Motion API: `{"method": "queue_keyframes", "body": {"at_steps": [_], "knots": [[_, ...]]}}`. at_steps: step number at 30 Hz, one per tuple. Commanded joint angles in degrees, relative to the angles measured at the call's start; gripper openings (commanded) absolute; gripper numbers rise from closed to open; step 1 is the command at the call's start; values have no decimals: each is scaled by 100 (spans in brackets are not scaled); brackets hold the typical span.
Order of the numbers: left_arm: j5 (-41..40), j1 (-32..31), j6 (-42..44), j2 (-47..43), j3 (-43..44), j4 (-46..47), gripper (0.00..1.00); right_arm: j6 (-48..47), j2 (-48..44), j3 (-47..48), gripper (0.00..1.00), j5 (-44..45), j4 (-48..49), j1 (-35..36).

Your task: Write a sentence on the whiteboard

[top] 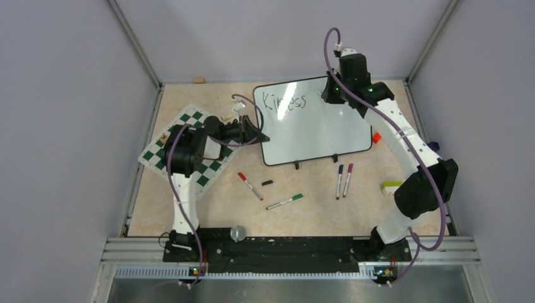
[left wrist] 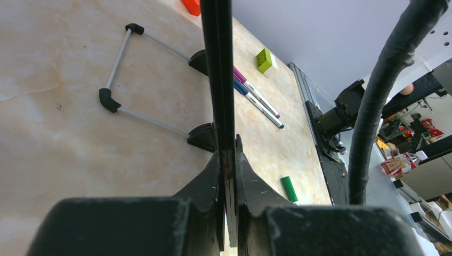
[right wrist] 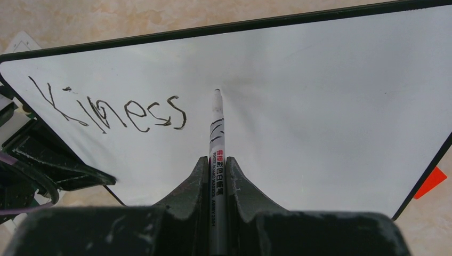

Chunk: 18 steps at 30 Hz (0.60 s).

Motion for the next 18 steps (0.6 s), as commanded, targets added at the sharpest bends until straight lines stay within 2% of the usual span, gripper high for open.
{"method": "queue_keyframes", "body": {"at_steps": [1, 18], "knots": [[308, -40, 445, -128, 10, 841, 0, 68, 42, 316, 0, 2, 121, -40], [286, -26, 451, -136, -18, 841, 0, 38, 380, 617, 0, 303, -180, -44]]}}
